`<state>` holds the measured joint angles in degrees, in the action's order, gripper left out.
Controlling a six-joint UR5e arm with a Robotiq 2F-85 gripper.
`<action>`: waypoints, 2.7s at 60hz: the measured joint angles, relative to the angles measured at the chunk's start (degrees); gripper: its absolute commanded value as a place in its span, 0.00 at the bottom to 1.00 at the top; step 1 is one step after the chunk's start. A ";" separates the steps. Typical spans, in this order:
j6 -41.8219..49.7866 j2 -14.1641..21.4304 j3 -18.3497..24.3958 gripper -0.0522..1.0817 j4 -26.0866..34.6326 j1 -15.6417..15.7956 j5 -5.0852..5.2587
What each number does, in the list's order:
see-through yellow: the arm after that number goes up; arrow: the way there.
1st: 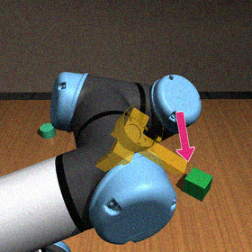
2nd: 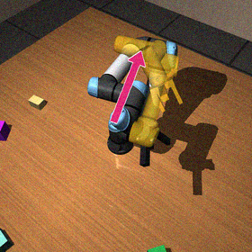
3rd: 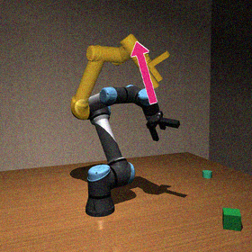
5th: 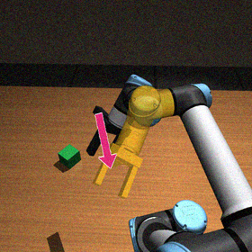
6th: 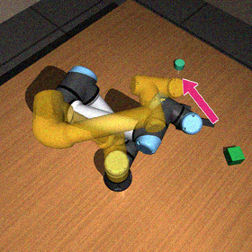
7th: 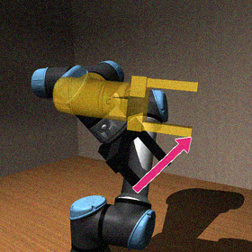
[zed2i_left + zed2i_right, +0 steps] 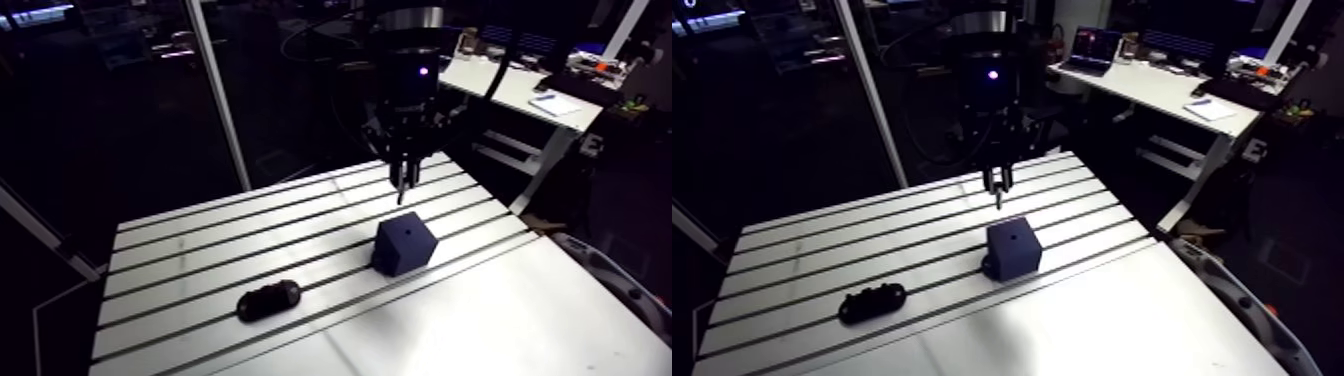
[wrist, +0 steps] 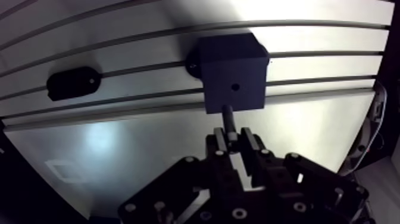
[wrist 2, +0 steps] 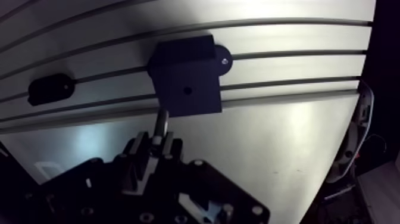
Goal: Pick up the M10 bolt and insert it into the hole until fully seated.
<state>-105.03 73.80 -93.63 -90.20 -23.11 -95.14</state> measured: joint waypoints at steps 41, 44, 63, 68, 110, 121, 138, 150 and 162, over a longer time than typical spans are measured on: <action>-1.58 -0.96 -1.09 1.00 -0.13 -2.00 -0.26; -1.60 -0.97 -1.19 1.00 -0.10 -2.22 -0.26; -1.64 -0.94 -2.63 1.00 -0.36 -2.88 -0.26; -1.64 -0.92 -3.04 1.00 -0.52 -2.89 -0.26; -1.63 -2.22 -3.75 1.00 -1.83 -2.91 -0.22; -1.63 -2.52 -3.71 1.00 -2.16 -2.86 -0.19; -1.63 -2.96 -3.44 1.00 -2.98 -2.83 -0.18; -1.63 -3.25 -3.29 1.00 -3.07 -2.83 -0.18; -1.63 -3.31 -3.42 1.00 -3.09 -2.83 -0.17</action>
<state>-106.66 70.49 -97.06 -93.29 -25.94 -95.31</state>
